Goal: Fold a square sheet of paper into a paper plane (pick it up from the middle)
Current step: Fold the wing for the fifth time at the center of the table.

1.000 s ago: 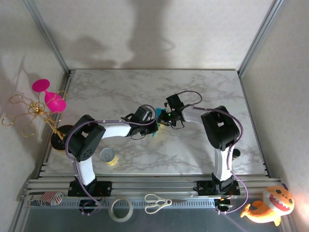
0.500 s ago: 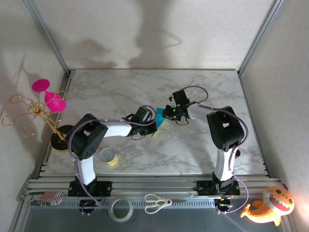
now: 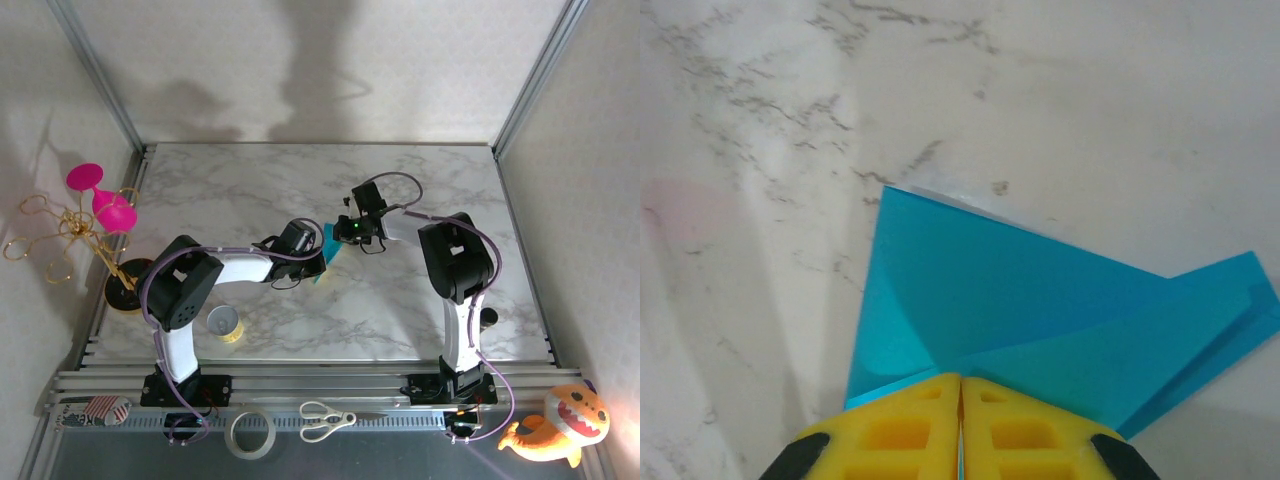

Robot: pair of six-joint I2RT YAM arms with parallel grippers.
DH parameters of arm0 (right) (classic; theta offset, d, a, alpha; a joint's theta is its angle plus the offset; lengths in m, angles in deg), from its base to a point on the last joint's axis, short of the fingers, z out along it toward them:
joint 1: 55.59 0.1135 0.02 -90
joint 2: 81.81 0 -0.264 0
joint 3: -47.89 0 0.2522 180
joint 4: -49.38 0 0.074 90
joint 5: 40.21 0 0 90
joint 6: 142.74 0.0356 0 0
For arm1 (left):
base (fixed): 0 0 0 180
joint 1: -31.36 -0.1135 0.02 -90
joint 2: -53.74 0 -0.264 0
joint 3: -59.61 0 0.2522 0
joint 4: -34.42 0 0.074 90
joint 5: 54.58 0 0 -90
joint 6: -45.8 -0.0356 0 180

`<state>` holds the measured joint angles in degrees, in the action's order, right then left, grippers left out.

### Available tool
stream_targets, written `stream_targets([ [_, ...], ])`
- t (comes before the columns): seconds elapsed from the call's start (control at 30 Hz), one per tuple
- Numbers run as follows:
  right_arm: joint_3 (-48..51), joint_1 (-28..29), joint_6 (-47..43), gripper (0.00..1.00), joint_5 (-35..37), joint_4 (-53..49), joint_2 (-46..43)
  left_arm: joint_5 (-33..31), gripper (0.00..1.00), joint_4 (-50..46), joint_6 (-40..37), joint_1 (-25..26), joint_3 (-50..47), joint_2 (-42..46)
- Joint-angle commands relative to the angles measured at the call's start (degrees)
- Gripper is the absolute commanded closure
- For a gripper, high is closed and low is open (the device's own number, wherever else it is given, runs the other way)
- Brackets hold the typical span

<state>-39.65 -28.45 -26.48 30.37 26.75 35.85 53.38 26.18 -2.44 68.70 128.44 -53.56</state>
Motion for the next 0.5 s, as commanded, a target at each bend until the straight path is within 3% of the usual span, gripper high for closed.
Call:
stream_targets([
  [0.0, -1.2, 0.0, -1.1, 0.9, 1.9, -2.4, 1.5, -0.1, 1.0, -4.2, -1.6, -0.7, 0.5, -0.1],
  [0.27, -0.5, 0.0, 0.0, 0.9, 4.0, -4.6, 2.6, 2.3, 0.96, 1.1, -0.6, -1.5, 2.7, 2.8],
  [0.47, -0.3, 0.0, 1.3, 0.91, 3.7, -4.4, 2.8, 1.4, 0.98, 5.7, 3.7, -2.4, 4.9, -1.8],
])
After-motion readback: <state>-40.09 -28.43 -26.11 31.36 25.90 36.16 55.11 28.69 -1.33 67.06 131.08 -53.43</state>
